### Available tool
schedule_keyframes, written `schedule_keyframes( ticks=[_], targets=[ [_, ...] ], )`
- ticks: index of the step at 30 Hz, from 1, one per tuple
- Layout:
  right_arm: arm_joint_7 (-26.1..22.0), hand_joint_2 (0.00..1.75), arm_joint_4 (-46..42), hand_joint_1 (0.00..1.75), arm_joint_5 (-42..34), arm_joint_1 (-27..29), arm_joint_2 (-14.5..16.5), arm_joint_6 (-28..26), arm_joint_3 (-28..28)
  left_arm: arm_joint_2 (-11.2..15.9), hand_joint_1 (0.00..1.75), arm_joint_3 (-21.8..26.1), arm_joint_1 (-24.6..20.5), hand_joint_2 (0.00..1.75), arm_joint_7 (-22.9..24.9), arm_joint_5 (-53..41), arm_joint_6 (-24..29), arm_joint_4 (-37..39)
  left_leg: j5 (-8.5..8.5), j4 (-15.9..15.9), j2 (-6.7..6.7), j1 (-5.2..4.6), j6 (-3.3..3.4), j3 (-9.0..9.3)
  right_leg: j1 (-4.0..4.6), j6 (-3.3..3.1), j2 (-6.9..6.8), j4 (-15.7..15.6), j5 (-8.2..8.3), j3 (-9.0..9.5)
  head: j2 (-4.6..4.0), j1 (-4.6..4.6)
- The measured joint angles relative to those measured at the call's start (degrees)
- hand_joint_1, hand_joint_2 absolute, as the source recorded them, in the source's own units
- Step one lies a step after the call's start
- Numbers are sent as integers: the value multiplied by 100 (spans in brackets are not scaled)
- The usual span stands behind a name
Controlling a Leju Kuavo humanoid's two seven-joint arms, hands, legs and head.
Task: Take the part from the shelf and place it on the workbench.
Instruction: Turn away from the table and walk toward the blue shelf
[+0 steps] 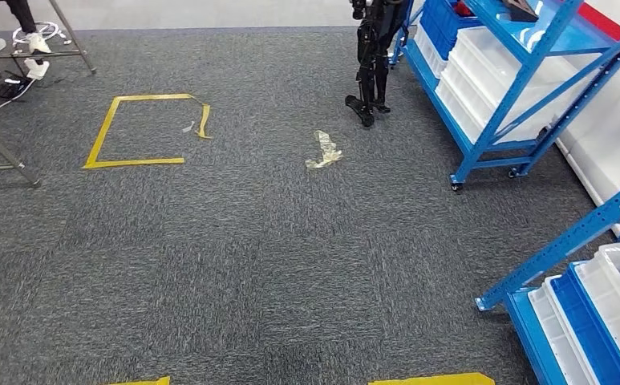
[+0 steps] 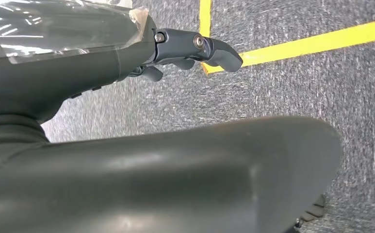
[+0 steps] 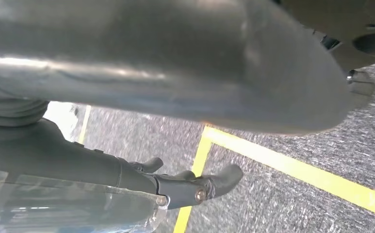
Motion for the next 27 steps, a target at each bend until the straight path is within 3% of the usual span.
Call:
schedule_keyframes(
  ticks=[1,2,3,5,7,8,10,12,14,16,17,18,19,21,23,25,27],
  targets=[
    [2,0,0,0,1,2,1,0,0,0,0,3,4,0,0,0,1,0,-5,1,83,-7,3,-1,-5,19,-17,260,-73,-127,0,-1],
    [5,0,0,0,0,10,0,0,0,1,0,5,4,0,0,0,1,0,-9,2,156,-9,1,1,-11,55,-33,299,-58,-138,0,3],
    [8,0,0,0,0,19,-2,-1,0,1,0,7,1,0,0,0,2,0,-15,2,222,-7,-7,8,-17,102,-64,83,42,-17,0,4],
    [10,0,-1,0,0,16,-2,-2,0,-1,0,8,-6,0,0,0,2,-1,-41,4,340,-11,-45,37,-17,165,-268,-745,322,438,0,13],
    [9,0,-2,0,0,-10,7,-2,0,-1,0,11,-7,0,0,0,3,-2,-83,2,446,-43,-114,76,21,105,-447,-1269,478,730,0,7],
    [9,0,-2,0,0,-18,13,-2,0,0,0,13,-10,0,0,0,3,-2,-99,-7,496,-57,-147,99,43,47,-460,-1317,490,746,0,0],
    [10,0,-1,0,0,-8,10,-2,0,-3,0,14,-22,0,0,-1,4,-2,-127,-23,556,-47,-215,146,29,-55,-330,-1334,505,737,0,-10],
    [14,0,0,0,1,6,3,-2,0,-7,0,15,-31,0,0,-2,4,-2,-280,158,351,-17,-270,100,-22,-145,-207,-1360,524,757,0,-38],
    [18,0,0,0,1,-2,8,-2,0,-7,0,16,-19,0,5,-6,3,-1,-648,787,39,-2,-286,-185,-27,-225,-86,-1369,533,774,0,-69],
    [19,0,0,0,1,-7,19,-2,0,-5,0,16,1,0,38,-18,-3,-1,-919,1465,-71,-1,-285,-535,0,-261,57,-1366,532,774,1,-70],
    [19,0,0,0,2,-1,22,-2,0,2,0,16,7,0,69,-29,-26,-1,-893,1567,-84,1,-284,-607,8,-261,134,-1363,531,778,1,-70],
    [19,0,0,0,7,6,23,-2,0,14,0,16,9,0,99,-41,-62,-2,-754,1454,-93,8,-281,-578,11,-260,213,-1359,531,786,1,-70],
    [19,0,0,0,13,9,26,-2,1,31,0,16,7,0,127,-51,-108,-2,-534,1140,-125,22,-278,-447,10,-257,292,-1354,531,794,1,-71],
    [21,0,0,0,39,-1,33,-2,3,73,0,16,1,0,162,-61,-181,-2,-181,423,-364,61,-274,-134,24,-224,438,-1325,524,786,0,-70],
    [29,0,0,0,73,-16,40,1,8,98,0,16,-7,0,184,-60,-162,-2,-85,117,-517,51,-244,-10,39,-150,551,-1314,532,742,0,-63],
    [40,0,0,0,105,-23,38,25,14,101,0,18,-15,0,208,-48,-57,-2,-58,94,-406,11,-167,-10,30,-66,635,-1333,559,686,0,-61],
    [52,0,0,0,137,-33,33,57,22,88,0,20,-25,0,224,-30,51,-2,-21,45,-271,0,-70,10,32,-29,437,-1186,491,580,0,-50]
  ],
)
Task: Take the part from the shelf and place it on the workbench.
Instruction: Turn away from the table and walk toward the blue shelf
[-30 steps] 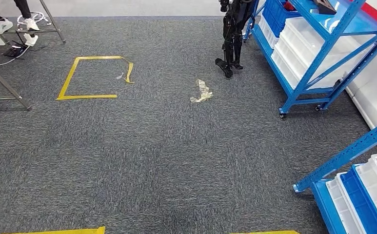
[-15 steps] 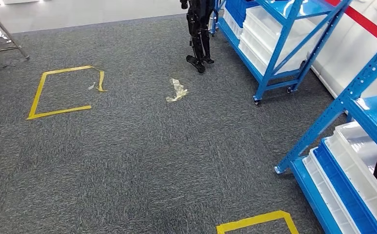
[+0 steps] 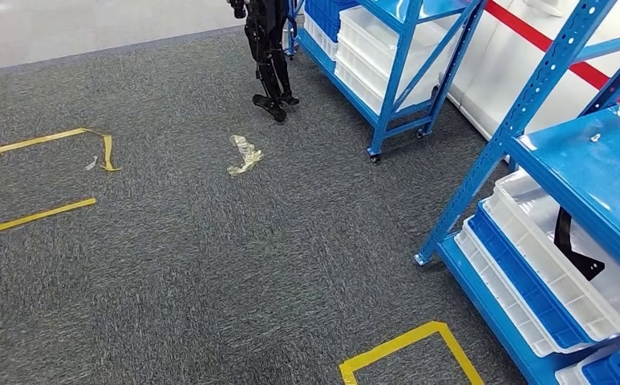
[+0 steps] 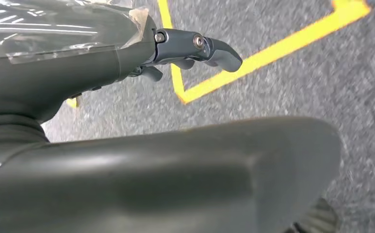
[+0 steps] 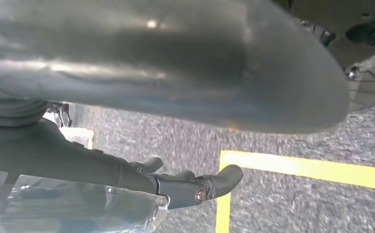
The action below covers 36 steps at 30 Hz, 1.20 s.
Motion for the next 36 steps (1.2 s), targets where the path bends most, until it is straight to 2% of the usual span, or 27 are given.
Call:
schedule_keyframes(
  ticks=[2,4,5,6,7,8,9,10,11,13,14,15,17,18,19,20,21,22,23,25,27,28,29,31,33,35,36],
  targets=[
    [10,0,0,0,33,-40,5,24,13,-11,0,5,-2,0,7,14,56,0,12,-31,165,-15,67,12,9,-21,-326,581,-265,-292,0,24],
    [18,0,0,0,64,-79,11,42,23,-13,0,15,7,0,26,35,82,0,1,-31,341,-37,93,8,2,-25,-436,1322,-539,-666,0,36],
    [24,0,0,0,75,-84,11,45,27,-13,0,19,8,0,38,50,92,0,-6,-31,422,-42,97,9,-7,-1,-455,1490,-576,-748,0,36],
    [35,0,0,0,90,-84,11,50,30,-13,0,21,6,0,50,65,100,0,-13,-30,493,-43,95,13,-16,40,-478,1434,-528,-715,0,38],
    [48,0,0,0,104,-86,11,56,33,-15,0,23,3,0,59,76,106,0,-22,-30,558,-43,87,23,-25,86,-520,1153,-409,-563,0,38],
    [59,0,0,0,116,-95,10,61,39,-18,0,26,-1,0,62,84,113,0,-34,-29,617,-45,70,39,-28,123,-628,725,-262,-327,0,40],
    [69,0,0,0,128,-115,13,66,49,-23,0,29,-2,0,63,87,117,0,-57,-24,675,-62,41,56,-13,134,-763,334,-133,-107,0,39],
    [77,0,0,0,134,-140,17,72,58,-27,0,34,-2,0,62,90,124,0,-80,-21,734,-76,8,74,6,115,-861,53,-42,52,0,33],
    [84,0,0,0,138,-162,22,76,66,-29,0,40,-4,0,61,91,132,0,-100,-20,789,-89,-26,93,29,77,-922,-90,2,131,0,28],
    [100,0,0,0,137,-179,26,81,72,-34,0,49,-14,0,57,92,142,0,-126,-34,891,-87,-88,133,58,-11,-827,-114,23,127,0,18],
    [108,0,0,0,136,-171,27,81,72,-38,0,50,-22,0,55,92,146,0,-149,-18,843,-72,-123,147,36,-47,-765,-126,31,130,0,15],
    [116,0,1,0,134,-165,23,80,72,-42,0,50,-29,0,53,92,149,0,-215,61,716,-56,-153,124,10,-90,-706,-139,42,138,0,5],
    [126,0,2,0,127,-172,25,71,72,-47,0,54,-21,0,51,93,157,0,-509,559,363,-30,-192,-103,-37,-180,-583,-157,59,151,0,-17],
    [129,0,2,0,124,-183,26,66,72,-47,0,60,-8,0,52,93,159,0,-690,935,253,-26,-194,-296,-28,-213,-515,-157,61,149,0,-25],
    [129,0,2,0,120,-190,31,62,72,-48,0,69,6,0,55,93,160,0,-822,1287,209,-25,-196,-486,-19,-231,-438,-156,63,147,0,-25],
    [129,0,2,0,119,-187,34,61,72,-48,0,81,17,0,58,93,159,0,-856,1505,192,-23,-198,-620,-11,-236,-356,-154,63,148,0,-25],
    [127,0,2,0,117,-176,35,59,72,-48,0,91,21,0,60,93,156,0,-766,1511,185,-16,-200,-657,-9,-235,-272,-151,63,153,0,-26],
    [125,0,2,0,116,-165,36,57,72,-47,0,98,20,0,61,93,151,0,-579,1306,172,-2,-201,-589,-11,-233,-189,-147,63,163,0,-25],
    [121,0,2,0,115,-158,37,54,72,-44,0,102,18,0,61,93,145,0,-341,940,115,23,-206,-436,-14,-228,-106,-140,63,171,0,-26],
    [113,0,2,0,108,-161,38,50,72,-38,0,104,10,0,61,93,133,0,-60,297,-76,59,-210,-170,7,-180,38,-112,57,162,0,-24],
    [108,0,2,0,104,-163,37,47,72,-38,0,105,0,0,61,92,124,0,-35,103,-148,32,-168,-106,18,-100,139,-110,60,116,0,-19],
    [105,0,2,0,107,-158,35,46,72,-39,0,106,-4,0,61,98,122,0,-20,91,-91,13,-119,-104,8,-61,187,-123,66,92,0,-17],
    [102,0,2,0,112,-147,33,46,72,-39,0,107,-9,0,61,107,121,0,-5,73,-30,3,-71,-85,-5,-31,170,-114,69,71,0,-16],
    [97,0,2,0,126,-133,34,46,73,-41,0,110,-16,0,57,127,121,0,31,29,95,-2,8,-49,-2,-12,-78,85,-34,-28,0,4],
    [94,0,2,0,133,-149,40,46,74,-41,0,114,-9,0,46,133,121,0,44,10,237,-18,51,-43,7,-49,-379,685,-326,-316,0,33],
    [94,0,2,0,133,-160,42,49,74,-40,0,118,5,0,32,133,121,0,39,13,403,-33,73,-57,3,-58,-449,1358,-588,-642,0,44],
    [96,0,2,0,132,-151,39,51,74,-40,0,119,9,0,25,133,121,0,33,14,479,-36,74,-60,0,-35,-461,1478,-612,-693,0,45]
  ],
)
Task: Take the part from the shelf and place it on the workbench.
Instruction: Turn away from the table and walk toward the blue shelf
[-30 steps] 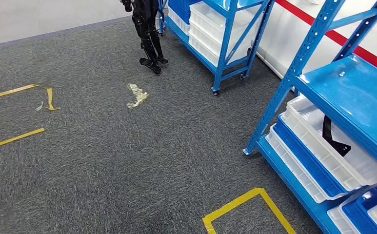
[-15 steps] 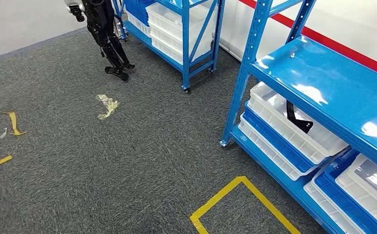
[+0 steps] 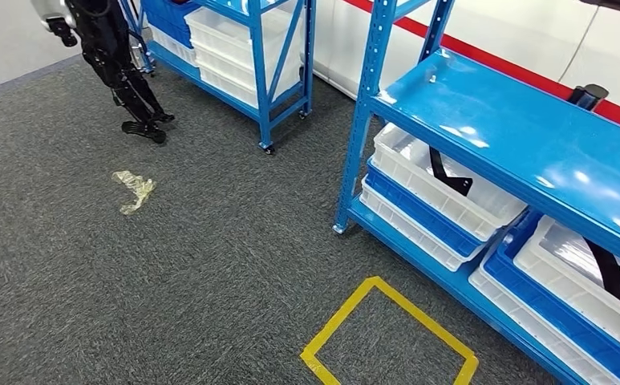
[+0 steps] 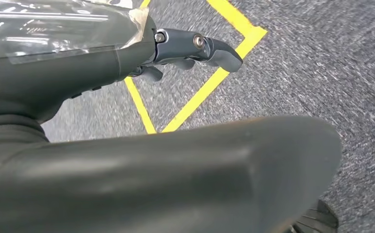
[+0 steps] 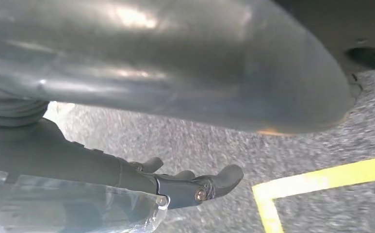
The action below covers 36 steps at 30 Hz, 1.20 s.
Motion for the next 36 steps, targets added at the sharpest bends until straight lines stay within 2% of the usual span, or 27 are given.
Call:
schedule_keyframes(
  ticks=[1,2,3,5,6,8,9,11,12,13,14,15,16,17,19,20,21,23,24,26,27,28,30,31,32,34,36],
  targets=[
    [4,0,0,0,-3,12,-4,2,-1,1,0,0,-1,0,-7,0,-1,0,-7,1,68,0,-4,3,-5,40,-22,-111,65,66,0,2],
    [9,0,0,0,-7,23,-8,3,-1,0,0,0,-3,0,-12,-1,-3,0,-18,2,130,0,-16,12,-9,85,-79,-426,190,235,0,2],
    [13,0,0,0,-13,26,-10,3,-2,0,0,0,-5,0,-15,-2,-6,0,-33,4,189,-6,-37,29,-12,118,-221,-844,330,456,0,3],
    [17,0,0,0,-26,12,-3,2,-2,4,0,0,-4,0,-15,-9,-17,0,-81,9,301,-38,-103,69,15,112,-478,-1437,525,784,0,-9],
    [16,0,0,0,-30,6,2,1,-2,7,0,0,-5,0,-15,-14,-23,0,-101,5,356,-53,-136,96,34,79,-535,-1543,556,841,0,-17],
    [15,0,0,0,-36,5,0,-3,-2,10,0,0,-15,0,-14,-28,-36,0,-129,-20,469,-50,-192,152,48,4,-410,-1549,571,828,0,-37],
    [15,0,0,0,-37,12,-4,-6,-2,8,0,0,-24,0,-12,-35,-42,0,-162,-2,436,-33,-227,163,29,-28,-339,-1560,577,833,0,-38],
    [15,0,0,0,-40,15,-16,-13,-3,5,0,-1,-33,0,-9,-43,-50,0,-378,304,145,2,-282,41,-21,-122,-192,-1579,593,865,1,-56],
    [15,0,0,0,-40,11,-16,-15,-3,4,0,-1,-29,0,-7,-44,-49,0,-557,637,-58,14,-295,-117,-28,-161,-120,-1582,596,867,1,-66],
    [15,0,0,0,-41,3,-14,-16,-3,4,0,-1,-18,0,-4,-44,-47,0,-739,1034,-192,16,-294,-314,-19,-192,-44,-1581,596,866,1,-73],
    [15,0,0,0,-42,0,-7,-16,-3,4,0,-1,-6,0,-1,-43,-46,0,-865,1387,-256,15,-292,-502,-7,-206,39,-1580,594,866,0,-73],
    [15,0,0,0,-42,6,-2,-16,-3,4,0,-1,4,0,4,-43,-45,0,-888,1592,-284,14,-285,-631,3,-209,126,-1578,592,870,0,-74],
    [15,0,0,0,-41,15,-1,-16,-3,4,0,0,9,0,8,-42,-44,0,-787,1576,-298,14,-273,-656,9,-208,215,-1577,592,881,0,-73],
    [15,0,0,0,-40,23,-2,-16,-3,4,0,0,10,0,10,-41,-44,0,-585,1337,-324,16,-257,-573,10,-207,303,-1576,592,896,0,-74],
    [15,0,0,0,-39,23,-2,-16,-2,10,0,0,6,0,12,-40,-43,0,-159,563,-550,29,-221,-249,21,-195,459,-1569,590,912,0,-74],
    [15,0,0,0,-39,16,1,-16,-2,14,0,-1,5,0,12,-41,-41,0,-49,265,-661,33,-211,-124,29,-177,528,-1567,592,904,0,-72],
    [15,0,0,0,-39,11,4,-16,-2,16,0,-1,3,0,12,-41,-39,0,-15,100,-737,27,-198,-56,33,-145,590,-1569,598,885,0,-70],
    [15,0,0,0,-40,17,4,-16,-2,16,0,-1,-3,0,9,-40,-40,0,-17,26,-663,-2,-157,-18,21,-60,720,-1591,622,829,0,-68],
    [16,0,1,0,-40,27,-1,-16,-2,14,0,-1,-8,0,3,-42,-45,0,5,-8,-589,-8,-118,9,14,-24,680,-1573,619,799,0,-69],
    [17,0,1,0,-42,26,-9,-16,-2,13,0,0,-12,0,-15,-50,-57,0,51,-79,-430,1,-43,60,32,-1,388,-1296,474,636,0,-43],
    [17,0,1,0,-42,16,-10,-16,-2,13,0,0,-10,0,-21,-55,-61,0,62,-97,-344,-2,-20,67,34,-13,191,-995,333,490,0,-32],
    [16,0,0,0,-42,4,-7,-15,-2,14,0,0,-4,0,-23,-60,-63,0,61,-99,-259,-8,-6,67,34,-21,78,-618,175,296,0,-19],
    [15,0,1,0,-41,3,-3,-13,-2,16,0,0,4,0,-20,-71,-63,0,49,-98,-94,-15,0,65,7,12,10,-39,-3,-5,0,-17],
    [15,0,1,0,-40,13,-4,-12,-2,17,0,0,4,0,-18,-80,-62,0,40,-98,-22,-13,-4,68,-11,58,-9,-12,25,-20,0,-15],
    [15,0,2,0,-38,22,-7,-12,-2,16,0,0,3,0,-16,-90,-61,0,30,-98,43,-8,-15,77,-30,118,-43,-233,136,92,0,-15],
    [15,0,1,0,-33,22,-11,-12,-2,14,0,0,-1,0,-17,-103,-57,-1,-4,-94,161,-14,-62,109,-51,212,-286,-1048,442,525,1,-12],
    [15,0,0,0,-31,2,-5,-12,-2,15,0,-1,0,0,-22,-108,-52,-1,-55,-92,270,-42,-134,160,-28,181,-506,-1560,622,806,1,-23]
  ],
)
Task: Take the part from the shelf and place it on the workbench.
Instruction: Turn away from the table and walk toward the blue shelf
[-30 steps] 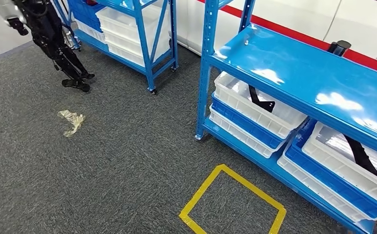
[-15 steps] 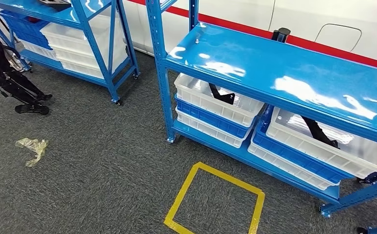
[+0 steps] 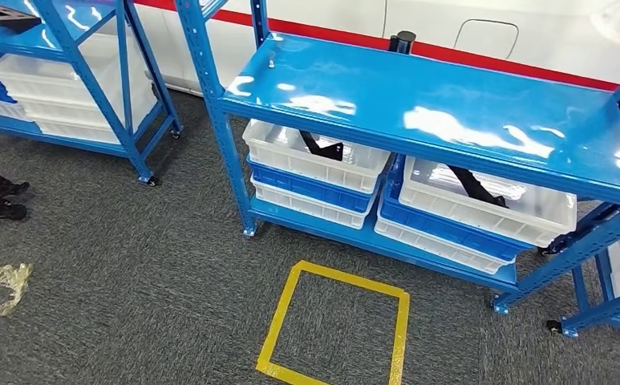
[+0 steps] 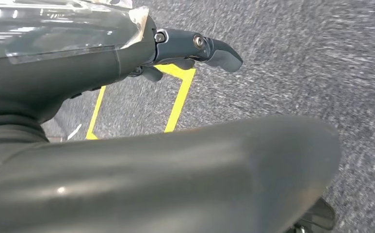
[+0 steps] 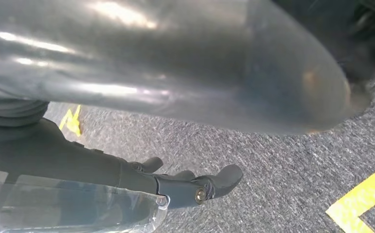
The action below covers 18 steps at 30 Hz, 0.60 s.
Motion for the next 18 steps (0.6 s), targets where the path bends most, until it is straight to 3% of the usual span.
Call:
schedule_keyframes(
  ticks=[1,3,5,7,9,10,11,12,14,16,18],
  targets=[
    [0,0,0,0,0,-8,3,0,0,1,0,-1,-3,0,-3,-3,1,-1,-18,-8,55,-11,-34,27,22,-50,-15,-39,20,20,-1,-6],
    [0,0,1,0,-2,-3,-4,-1,-1,-7,0,-6,-21,0,-8,-10,1,-1,-47,-25,124,10,-108,83,16,-149,125,-59,39,15,-1,-13],
    [0,0,1,0,-12,8,-16,-4,-2,-16,0,-13,-36,0,-10,-22,-3,1,-208,165,-104,45,-176,25,-33,-246,264,-81,59,23,-1,-34],
    [0,0,1,0,-27,0,-14,-8,-2,-21,0,-15,-24,0,-11,-33,-5,1,-575,817,-441,59,-204,-283,-43,-323,402,-86,73,23,-1,-60],
    [0,0,1,0,-36,3,-7,-9,-2,-21,0,-15,0,0,-10,-37,-5,1,-838,1519,-548,59,-204,-646,-19,-360,556,-83,83,10,-1,-60],
    [0,0,2,0,-37,15,-7,-9,-2,-21,0,-15,8,0,-9,-37,-5,1,-814,1636,-560,60,-198,-725,-11,-363,636,-80,86,10,-1,-60],
    [0,0,2,0,-38,26,-8,-9,-2,-21,0,-14,12,0,-9,-37,-5,1,-675,1522,-569,63,-188,-695,-8,-364,716,-78,89,14,-1,-58],
    [0,0,2,0,-39,32,-9,-9,-2,-20,0,-14,12,0,-9,-37,-5,1,-455,1202,-606,70,-174,-560,-7,-359,798,-75,92,21,-1,-60],
    [-1,0,2,0,-44,29,-4,-9,-2,-15,0,-15,6,0,-9,-38,-6,1,-103,426,-839,93,-143,-216,10,-328,944,-67,103,21,-1,-58],
    [-7,0,1,0,-53,30,-1,-15,-3,-10,0,-16,-3,0,-8,-46,-9,1,-20,72,-986,81,-106,-66,27,-263,1052,-69,122,-9,-1,-53],
    [-16,0,2,0,-64,51,-7,-31,-7,-14,0,-17,-11,0,-6,-57,-12,1,2,36,-880,48,-34,-47,24,-172,1137,-89,149,-61,-1,-52]
  ],
)
